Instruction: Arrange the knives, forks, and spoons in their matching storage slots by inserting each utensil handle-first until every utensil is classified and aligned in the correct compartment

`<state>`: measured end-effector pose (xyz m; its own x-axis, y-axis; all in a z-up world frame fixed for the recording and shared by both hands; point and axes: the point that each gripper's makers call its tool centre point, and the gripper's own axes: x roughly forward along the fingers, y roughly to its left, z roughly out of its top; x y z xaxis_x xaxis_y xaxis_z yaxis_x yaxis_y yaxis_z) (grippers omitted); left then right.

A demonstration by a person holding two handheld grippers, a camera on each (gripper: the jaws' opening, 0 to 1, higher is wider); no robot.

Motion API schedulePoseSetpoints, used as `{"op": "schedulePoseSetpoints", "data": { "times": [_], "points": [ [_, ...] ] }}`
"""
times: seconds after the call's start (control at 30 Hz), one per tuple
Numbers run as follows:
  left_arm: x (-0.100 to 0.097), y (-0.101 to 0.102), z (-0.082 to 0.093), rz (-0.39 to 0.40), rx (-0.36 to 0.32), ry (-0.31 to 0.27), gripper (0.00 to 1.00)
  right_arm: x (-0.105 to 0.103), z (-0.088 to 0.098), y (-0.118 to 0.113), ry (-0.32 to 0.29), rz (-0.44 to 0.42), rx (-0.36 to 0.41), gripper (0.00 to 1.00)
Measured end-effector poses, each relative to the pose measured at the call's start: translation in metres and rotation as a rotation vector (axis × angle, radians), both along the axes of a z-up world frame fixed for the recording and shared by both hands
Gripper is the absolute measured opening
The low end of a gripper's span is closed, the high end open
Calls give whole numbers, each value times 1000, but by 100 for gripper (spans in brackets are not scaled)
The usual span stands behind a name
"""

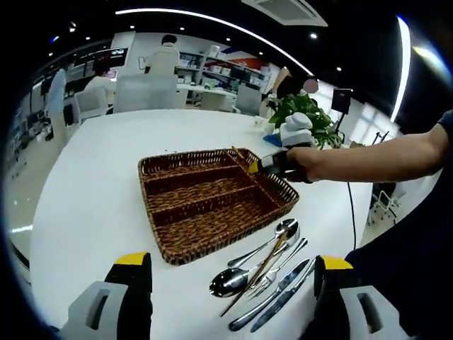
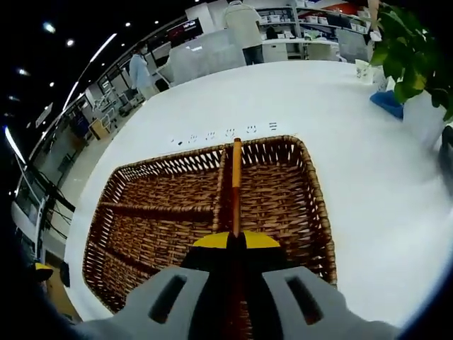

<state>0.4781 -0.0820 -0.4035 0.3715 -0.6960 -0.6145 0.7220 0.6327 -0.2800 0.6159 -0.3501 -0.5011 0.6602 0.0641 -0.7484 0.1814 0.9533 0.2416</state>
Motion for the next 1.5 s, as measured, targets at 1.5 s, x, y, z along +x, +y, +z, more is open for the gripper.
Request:
{"op": "schedulePoseSetpoints", "data": {
  "times": [1.5],
  "points": [
    [-2,-3,-3,-39,26,4,99,-37,40,10,-152,209,-153,43]
  ]
}}
